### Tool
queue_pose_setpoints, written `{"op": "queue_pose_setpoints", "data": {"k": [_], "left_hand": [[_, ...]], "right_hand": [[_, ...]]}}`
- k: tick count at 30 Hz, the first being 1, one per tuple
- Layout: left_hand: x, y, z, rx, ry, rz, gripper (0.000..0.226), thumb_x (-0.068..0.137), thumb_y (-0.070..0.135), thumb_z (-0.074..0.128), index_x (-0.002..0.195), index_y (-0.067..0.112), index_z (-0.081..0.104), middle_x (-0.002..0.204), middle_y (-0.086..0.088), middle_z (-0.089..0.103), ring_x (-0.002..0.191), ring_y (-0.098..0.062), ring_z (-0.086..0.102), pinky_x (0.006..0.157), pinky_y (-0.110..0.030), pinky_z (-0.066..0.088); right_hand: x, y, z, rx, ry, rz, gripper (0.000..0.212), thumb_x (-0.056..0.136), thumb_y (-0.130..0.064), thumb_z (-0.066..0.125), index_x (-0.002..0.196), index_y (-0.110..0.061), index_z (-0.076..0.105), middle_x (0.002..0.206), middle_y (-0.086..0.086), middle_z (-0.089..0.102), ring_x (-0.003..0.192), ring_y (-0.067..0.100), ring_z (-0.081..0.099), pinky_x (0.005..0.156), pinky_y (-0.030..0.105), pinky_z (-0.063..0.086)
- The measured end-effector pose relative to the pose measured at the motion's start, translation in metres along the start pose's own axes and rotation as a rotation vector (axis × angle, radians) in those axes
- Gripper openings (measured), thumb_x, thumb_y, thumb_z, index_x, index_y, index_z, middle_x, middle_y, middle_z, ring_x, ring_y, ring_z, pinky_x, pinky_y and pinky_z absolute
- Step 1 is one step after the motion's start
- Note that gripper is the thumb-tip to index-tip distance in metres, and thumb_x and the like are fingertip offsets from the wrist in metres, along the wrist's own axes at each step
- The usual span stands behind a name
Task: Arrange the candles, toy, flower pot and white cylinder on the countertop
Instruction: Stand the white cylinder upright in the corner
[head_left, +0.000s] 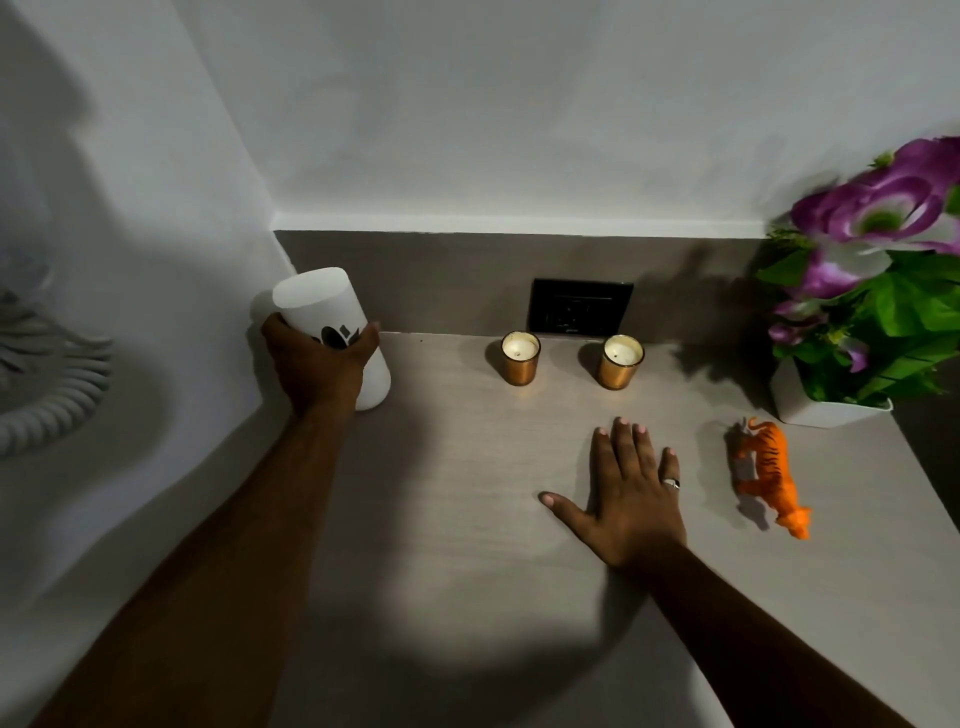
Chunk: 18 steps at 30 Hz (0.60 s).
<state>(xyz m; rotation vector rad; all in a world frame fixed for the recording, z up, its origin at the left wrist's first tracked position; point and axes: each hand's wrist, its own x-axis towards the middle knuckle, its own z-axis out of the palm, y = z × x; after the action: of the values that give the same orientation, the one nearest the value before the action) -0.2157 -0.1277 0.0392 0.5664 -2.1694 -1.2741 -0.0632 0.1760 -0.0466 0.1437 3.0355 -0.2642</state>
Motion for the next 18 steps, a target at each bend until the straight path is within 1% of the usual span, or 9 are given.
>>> {"op": "queue_pose_setpoints", "data": {"k": [2, 4, 6, 8, 9, 11, 14, 16, 18], "left_hand": [[-0.001, -0.002, -0.001, -0.033, -0.043, 0.008, 0.095, 0.057, 0.037, 0.089, 0.130, 0.007, 0.037, 0.133, -0.014, 0.051, 0.118, -0.028, 0.053, 0.094, -0.032, 0.044], [-0.008, -0.004, -0.004, -0.034, -0.050, 0.000, 0.095, 0.059, 0.041, 0.087, 0.131, 0.006, 0.037, 0.133, -0.015, 0.051, 0.120, -0.029, 0.053, 0.098, -0.038, 0.046], [-0.032, -0.010, -0.009, 0.098, -0.008, -0.026, 0.100, 0.060, 0.051, 0.083, 0.136, 0.004, 0.036, 0.137, -0.019, 0.048, 0.124, -0.035, 0.048, 0.103, -0.048, 0.043], [-0.072, -0.018, -0.012, 0.303, -0.014, -0.009, 0.103, 0.066, 0.056, 0.075, 0.142, 0.003, 0.029, 0.144, -0.024, 0.038, 0.132, -0.042, 0.037, 0.109, -0.052, 0.032], [-0.096, -0.022, -0.013, 0.369, -0.078, 0.028, 0.102, 0.070, 0.056, 0.072, 0.144, 0.004, 0.026, 0.148, -0.026, 0.033, 0.137, -0.042, 0.030, 0.112, -0.052, 0.026], [-0.140, -0.030, -0.014, 0.440, -0.324, 0.144, 0.095, 0.077, 0.059, 0.063, 0.147, 0.010, 0.022, 0.155, -0.023, 0.023, 0.144, -0.040, 0.016, 0.115, -0.053, 0.017], [-0.184, -0.043, -0.008, 0.614, -0.684, 0.442, 0.088, 0.082, 0.070, 0.038, 0.150, 0.018, 0.016, 0.161, -0.015, 0.010, 0.147, -0.034, 0.000, 0.118, -0.051, 0.008], [-0.197, -0.047, -0.001, 0.744, -0.814, 0.574, 0.086, 0.083, 0.074, 0.018, 0.150, 0.022, 0.009, 0.162, -0.010, 0.004, 0.148, -0.030, -0.006, 0.119, -0.052, 0.002], [-0.200, -0.047, 0.005, 0.802, -0.851, 0.601, 0.087, 0.081, 0.077, 0.009, 0.150, 0.024, 0.005, 0.162, -0.008, 0.001, 0.148, -0.029, -0.008, 0.118, -0.052, -0.003]], "right_hand": [[0.000, 0.000, 0.001, 0.000, 0.010, 0.000, 0.115, 0.071, -0.095, 0.007, 0.158, -0.019, 0.004, 0.166, 0.008, -0.005, 0.153, 0.028, -0.010, 0.121, 0.055, -0.008], [0.000, 0.000, 0.002, 0.003, 0.017, 0.004, 0.115, 0.071, -0.096, 0.008, 0.158, -0.019, 0.006, 0.166, 0.008, -0.004, 0.153, 0.028, -0.009, 0.121, 0.055, -0.007], [-0.002, 0.000, 0.001, 0.011, 0.018, 0.005, 0.116, 0.071, -0.096, 0.008, 0.158, -0.019, 0.006, 0.166, 0.008, -0.003, 0.153, 0.028, -0.008, 0.121, 0.054, -0.007], [-0.003, 0.000, -0.003, 0.033, 0.002, 0.001, 0.116, 0.071, -0.096, 0.010, 0.158, -0.018, 0.006, 0.167, 0.009, -0.003, 0.153, 0.028, -0.008, 0.121, 0.053, -0.006], [-0.005, 0.000, -0.006, 0.053, -0.001, 0.003, 0.116, 0.072, -0.095, 0.013, 0.158, -0.018, 0.008, 0.167, 0.009, -0.002, 0.153, 0.028, -0.006, 0.122, 0.052, -0.004], [-0.013, -0.002, -0.011, 0.128, 0.024, 0.028, 0.111, 0.075, -0.092, 0.022, 0.156, -0.017, 0.014, 0.166, 0.010, 0.006, 0.153, 0.028, 0.001, 0.123, 0.049, 0.001], [-0.036, -0.008, -0.013, 0.336, 0.075, 0.150, 0.103, 0.079, -0.086, 0.032, 0.155, -0.019, 0.018, 0.166, 0.006, 0.012, 0.153, 0.025, 0.008, 0.122, 0.046, 0.013], [-0.053, -0.012, -0.015, 0.486, 0.108, 0.205, 0.099, 0.081, -0.084, 0.034, 0.155, -0.021, 0.019, 0.166, 0.002, 0.012, 0.152, 0.022, 0.010, 0.121, 0.045, 0.019], [-0.064, -0.010, -0.024, 0.608, 0.199, 0.232, 0.088, 0.086, -0.072, 0.043, 0.154, -0.019, 0.027, 0.164, 0.003, 0.019, 0.151, 0.021, 0.016, 0.120, 0.042, 0.024]]}}
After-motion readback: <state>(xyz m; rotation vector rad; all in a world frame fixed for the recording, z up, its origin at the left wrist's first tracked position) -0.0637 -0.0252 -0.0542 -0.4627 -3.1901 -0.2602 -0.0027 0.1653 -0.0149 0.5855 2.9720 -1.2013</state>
